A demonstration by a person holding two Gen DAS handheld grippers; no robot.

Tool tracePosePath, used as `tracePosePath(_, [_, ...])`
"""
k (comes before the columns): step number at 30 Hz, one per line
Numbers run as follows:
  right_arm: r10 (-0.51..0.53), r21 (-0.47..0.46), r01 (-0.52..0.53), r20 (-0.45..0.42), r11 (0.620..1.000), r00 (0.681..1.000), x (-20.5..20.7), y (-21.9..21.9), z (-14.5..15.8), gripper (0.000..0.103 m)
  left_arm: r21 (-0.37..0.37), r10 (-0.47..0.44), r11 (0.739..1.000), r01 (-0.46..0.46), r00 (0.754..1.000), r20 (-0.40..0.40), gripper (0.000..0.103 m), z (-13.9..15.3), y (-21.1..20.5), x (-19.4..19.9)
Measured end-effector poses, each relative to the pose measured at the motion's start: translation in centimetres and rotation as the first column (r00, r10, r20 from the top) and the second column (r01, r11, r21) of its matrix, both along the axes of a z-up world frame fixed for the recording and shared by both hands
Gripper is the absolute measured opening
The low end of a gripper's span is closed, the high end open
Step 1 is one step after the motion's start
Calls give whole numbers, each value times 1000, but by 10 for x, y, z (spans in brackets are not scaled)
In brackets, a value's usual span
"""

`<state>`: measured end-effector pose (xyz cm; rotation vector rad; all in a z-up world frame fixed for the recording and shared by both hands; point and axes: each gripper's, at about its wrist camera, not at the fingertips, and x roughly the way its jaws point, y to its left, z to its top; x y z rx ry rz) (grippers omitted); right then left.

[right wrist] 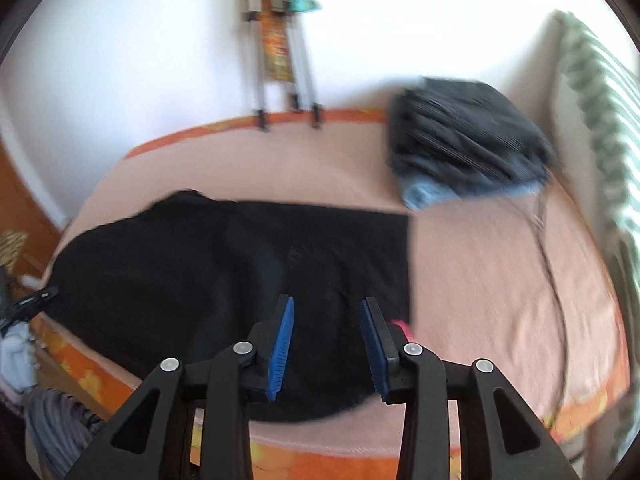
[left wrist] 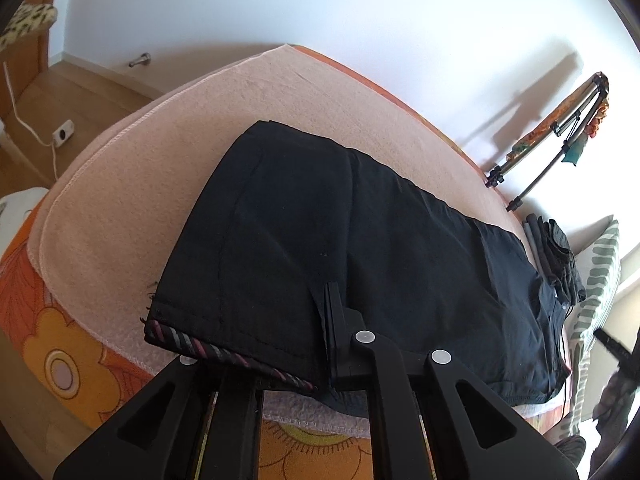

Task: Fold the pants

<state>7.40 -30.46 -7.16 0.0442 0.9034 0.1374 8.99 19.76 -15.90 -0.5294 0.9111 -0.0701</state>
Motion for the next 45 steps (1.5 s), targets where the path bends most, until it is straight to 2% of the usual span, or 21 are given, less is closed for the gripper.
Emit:
tracePosePath(1, [61, 7, -61, 16, 998, 998, 13, 14, 5, 44, -9, 1, 1000, -1, 1000, -1, 7, 0, 0, -1])
tracePosePath(2, [122, 16, -122, 14, 992, 992, 28, 27, 7, 59, -19, 2, 1000, -2, 1000, -1, 7, -1, 1, -3])
tracePosePath(3, [185, 29, -185, 4, 982, 983, 48, 42, 7, 68, -25, 2, 1000, -2, 1000, -1, 7, -1, 1, -4])
tracePosePath(7, [308, 71, -304, -60, 950, 949, 116, 96, -11, 67, -42, 11, 999, -11, 1000, -8, 11, -1, 3, -7])
tracePosePath(9, [357, 59, -352, -104, 934, 928, 146, 123, -26, 67, -51, 6, 999, -6, 1000, -10, 20, 0, 4, -8])
tracePosePath(13, [365, 36, -365, -187, 930, 912, 194, 160, -63, 67, -33, 19, 999, -19, 1000, -6, 36, 7, 7, -13])
tracePosePath(15, [366, 39, -366, -208, 930, 907, 207, 168, -76, 65, -37, 32, 999, -32, 999, -5, 36, 6, 13, -17])
tracePosePath(16, [373, 45, -372, -217, 927, 902, 211, 172, -81, 65, -44, 37, 998, -37, 999, -4, 36, 5, 16, -18])
tracePosePath(18, [383, 75, -377, -240, 923, 892, 218, 175, -90, 45, -59, 55, 997, -54, 998, 3, 36, 3, 23, -19])
tracePosePath(20, [379, 62, -375, -239, 925, 894, 221, 178, -96, 36, -63, 65, 996, -64, 998, 7, 36, 3, 26, -17])
tracePosePath(21, [382, 57, -379, -231, 924, 895, 220, 177, -97, 22, -61, 68, 996, -67, 998, 8, 36, 3, 26, -15])
tracePosePath(23, [381, 78, -373, -217, 925, 899, 221, 172, -96, 11, -55, 70, 996, -69, 997, 14, 36, 3, 24, -12])
tracePosePath(26, [348, 90, -337, -172, 937, 922, 221, 156, -87, 4, -43, 60, 997, -59, 998, 14, 36, 2, 20, -7])
tracePosePath(28, [330, 86, -319, -167, 944, 929, 225, 151, -87, 4, -37, 57, 998, -56, 998, 13, 36, 1, 19, -6])
tracePosePath(31, [357, 124, -339, -186, 933, 915, 229, 155, -89, 8, -56, 67, 996, -66, 998, 14, 36, 1, 24, -10])
tracePosePath(36, [415, 58, -412, -181, 910, 892, 222, 173, -86, 28, -127, 132, 984, -128, 991, 19, 34, -2, 41, -15])
tracePosePath(37, [423, 28, -425, -178, 905, 889, 221, 177, -87, 29, -139, 146, 980, -141, 989, 23, 32, -3, 43, -15])
tracePosePath(38, [428, 6, -433, -175, 901, 887, 219, 179, -86, 29, -134, 158, 979, -153, 987, 27, 25, -3, 45, -14])
tracePosePath(39, [427, -4, -434, -176, 901, 887, 221, 180, -86, 29, -117, 175, 978, -171, 984, 28, 9, -3, 46, -14])
tracePosePath(42, [419, -22, -428, -166, 904, 893, 222, 180, -81, 30, -152, 204, 968, -200, 979, 14, 7, -9, 49, -21])
tracePosePath(45, [429, -69, -441, -145, 895, 892, 218, 187, -72, 34, -110, 199, 975, -195, 980, 28, 6, -8, 45, -29])
